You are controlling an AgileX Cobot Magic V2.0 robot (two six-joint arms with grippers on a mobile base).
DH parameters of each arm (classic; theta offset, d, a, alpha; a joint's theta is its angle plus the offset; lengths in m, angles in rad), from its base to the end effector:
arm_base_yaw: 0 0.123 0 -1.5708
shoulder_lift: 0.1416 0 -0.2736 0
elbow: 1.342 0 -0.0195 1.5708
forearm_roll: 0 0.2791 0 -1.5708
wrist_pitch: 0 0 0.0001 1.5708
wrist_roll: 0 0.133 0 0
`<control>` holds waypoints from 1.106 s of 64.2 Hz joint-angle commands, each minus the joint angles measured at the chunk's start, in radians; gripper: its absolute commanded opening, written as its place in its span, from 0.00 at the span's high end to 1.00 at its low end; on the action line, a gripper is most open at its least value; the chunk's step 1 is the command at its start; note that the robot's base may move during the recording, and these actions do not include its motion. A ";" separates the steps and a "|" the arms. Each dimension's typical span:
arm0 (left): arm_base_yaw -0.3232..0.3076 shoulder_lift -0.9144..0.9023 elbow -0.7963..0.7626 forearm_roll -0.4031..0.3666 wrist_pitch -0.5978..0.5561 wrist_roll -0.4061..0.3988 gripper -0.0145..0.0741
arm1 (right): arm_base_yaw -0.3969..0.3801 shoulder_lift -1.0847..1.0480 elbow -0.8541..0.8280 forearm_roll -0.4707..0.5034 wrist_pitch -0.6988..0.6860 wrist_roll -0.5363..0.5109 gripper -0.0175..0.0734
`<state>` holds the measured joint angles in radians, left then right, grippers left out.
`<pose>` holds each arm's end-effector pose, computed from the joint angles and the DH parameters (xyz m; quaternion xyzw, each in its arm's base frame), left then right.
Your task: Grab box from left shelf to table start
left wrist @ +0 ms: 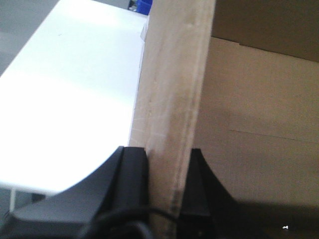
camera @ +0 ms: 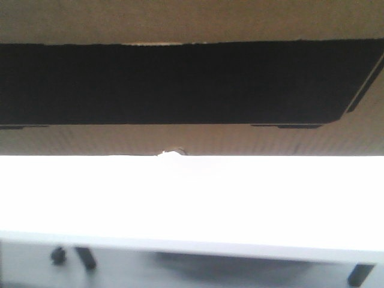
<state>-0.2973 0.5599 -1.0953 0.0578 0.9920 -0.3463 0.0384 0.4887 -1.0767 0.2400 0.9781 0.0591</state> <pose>0.1264 -0.0320 0.4302 -0.0208 0.8243 -0.1513 0.5451 0.1085 0.0304 0.4366 0.0033 0.7999 0.1481 0.5815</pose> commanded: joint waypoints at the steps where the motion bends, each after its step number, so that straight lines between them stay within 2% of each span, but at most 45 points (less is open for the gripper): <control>1: -0.002 -0.009 -0.046 -0.009 -0.211 -0.045 0.95 | -0.005 0.013 -0.025 -0.083 -0.109 -0.001 0.75; 71: -0.002 -0.008 -0.046 -0.011 -0.211 -0.045 0.95 | -0.005 0.013 -0.025 -0.081 -0.108 -0.001 0.75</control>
<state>-0.2973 0.5599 -1.0953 0.0578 0.9938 -0.3455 0.0384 0.4887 -1.0767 0.2421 0.9836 0.0591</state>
